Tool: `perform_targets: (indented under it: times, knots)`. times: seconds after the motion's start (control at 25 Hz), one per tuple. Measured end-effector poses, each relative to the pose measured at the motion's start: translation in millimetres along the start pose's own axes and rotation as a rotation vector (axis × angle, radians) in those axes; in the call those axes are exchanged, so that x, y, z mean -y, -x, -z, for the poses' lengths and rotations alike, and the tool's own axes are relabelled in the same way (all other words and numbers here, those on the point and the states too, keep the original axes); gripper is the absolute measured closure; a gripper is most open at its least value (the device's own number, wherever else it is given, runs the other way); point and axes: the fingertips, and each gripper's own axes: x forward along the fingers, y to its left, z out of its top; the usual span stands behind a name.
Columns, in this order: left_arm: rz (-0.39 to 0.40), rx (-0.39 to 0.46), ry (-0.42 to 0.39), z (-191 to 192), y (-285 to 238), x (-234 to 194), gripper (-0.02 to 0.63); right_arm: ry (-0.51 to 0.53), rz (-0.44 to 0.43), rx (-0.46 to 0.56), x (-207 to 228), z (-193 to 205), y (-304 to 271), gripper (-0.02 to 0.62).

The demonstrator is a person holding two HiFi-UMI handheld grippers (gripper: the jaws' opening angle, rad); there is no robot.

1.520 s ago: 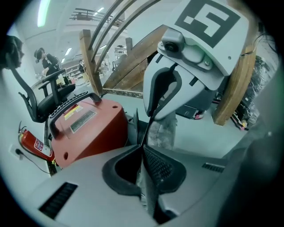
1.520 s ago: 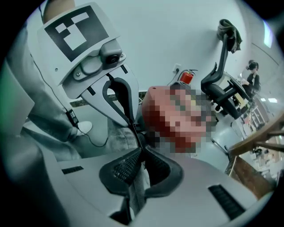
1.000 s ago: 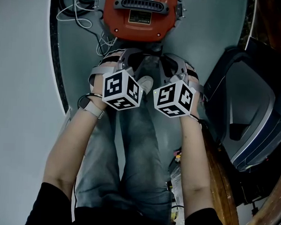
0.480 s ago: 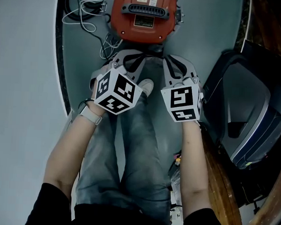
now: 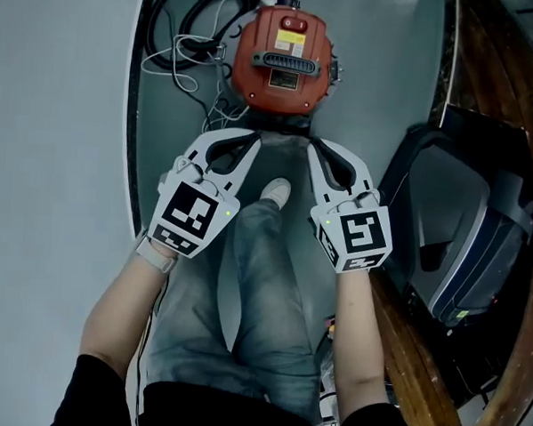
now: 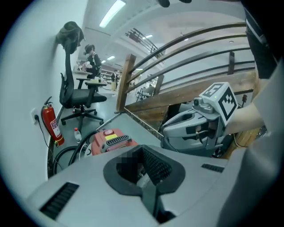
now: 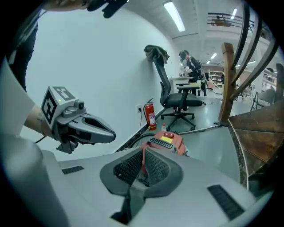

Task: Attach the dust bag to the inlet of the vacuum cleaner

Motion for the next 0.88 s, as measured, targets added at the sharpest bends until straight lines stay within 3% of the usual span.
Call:
perform_targets:
  times: [0.2,0.88]
  knots:
    - [-0.034,0.05,0.027,-39.4,57.5,2.4,0.591,-0.008,-0.005,0.056,-29.2,-45.6,37.6,0.56]
    - [-0.128,0.161,-0.027,-175.7,226.3,72.0,0.591,0.027,0.026,0.204,-99.2,-197.2,190.4,0.56]
